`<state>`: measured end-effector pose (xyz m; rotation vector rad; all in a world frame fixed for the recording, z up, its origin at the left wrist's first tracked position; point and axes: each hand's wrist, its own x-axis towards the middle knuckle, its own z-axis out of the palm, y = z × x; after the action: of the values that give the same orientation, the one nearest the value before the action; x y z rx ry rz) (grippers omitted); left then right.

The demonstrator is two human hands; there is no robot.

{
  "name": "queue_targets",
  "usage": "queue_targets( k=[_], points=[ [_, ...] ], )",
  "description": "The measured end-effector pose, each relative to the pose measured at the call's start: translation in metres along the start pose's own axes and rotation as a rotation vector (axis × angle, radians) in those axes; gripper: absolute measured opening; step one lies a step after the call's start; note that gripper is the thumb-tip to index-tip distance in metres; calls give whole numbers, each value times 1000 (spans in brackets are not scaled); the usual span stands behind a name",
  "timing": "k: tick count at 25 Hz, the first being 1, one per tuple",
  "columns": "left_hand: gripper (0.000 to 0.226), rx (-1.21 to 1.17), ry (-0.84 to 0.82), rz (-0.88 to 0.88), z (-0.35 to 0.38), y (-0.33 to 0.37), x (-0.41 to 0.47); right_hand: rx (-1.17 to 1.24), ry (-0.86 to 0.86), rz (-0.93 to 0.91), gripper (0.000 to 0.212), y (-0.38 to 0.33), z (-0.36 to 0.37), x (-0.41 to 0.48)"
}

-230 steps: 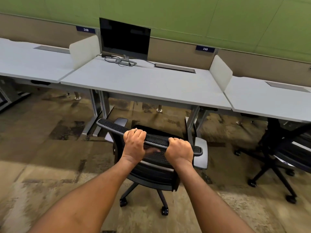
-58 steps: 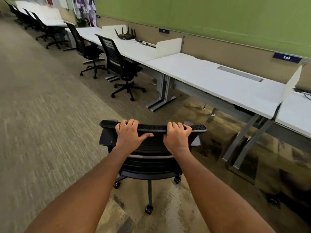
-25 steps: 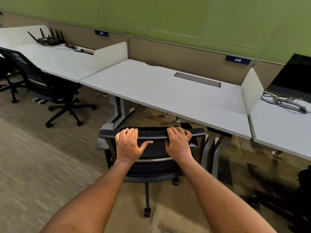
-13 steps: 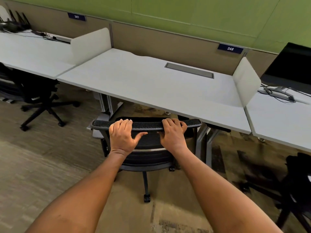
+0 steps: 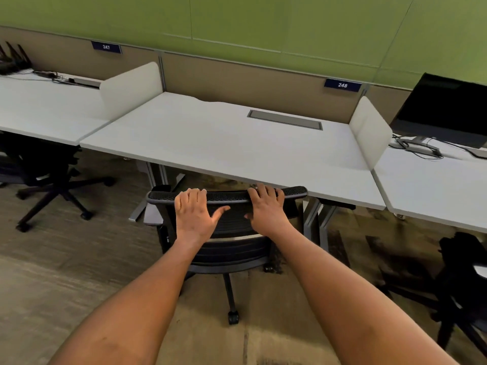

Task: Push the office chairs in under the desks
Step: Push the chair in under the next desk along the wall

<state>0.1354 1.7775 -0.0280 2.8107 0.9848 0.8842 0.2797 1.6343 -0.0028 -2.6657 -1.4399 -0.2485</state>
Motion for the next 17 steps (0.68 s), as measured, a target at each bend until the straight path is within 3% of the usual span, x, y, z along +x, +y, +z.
queue_targets(
  k=[4, 8, 11, 14, 17],
  points=[
    [71, -12, -9, -62, -9, 16, -14, -132, -127, 19, 88, -2, -9, -5],
    [62, -145, 77, 52, 2, 33, -62, -5, -21, 63, 87, -8, -1, -48],
    [47, -278, -46, -20, 17, 54, -99, 106, 25, 216, 78, -3, 14, -94],
    [41, -285, -213, -58, 32, 69, -133, 156, -103, 299, 73, 12, 29, -141],
    [39, -290, -296, 18, 38, 93, -163, 157, -203, 363, 71, 36, 36, -194]
  ],
)
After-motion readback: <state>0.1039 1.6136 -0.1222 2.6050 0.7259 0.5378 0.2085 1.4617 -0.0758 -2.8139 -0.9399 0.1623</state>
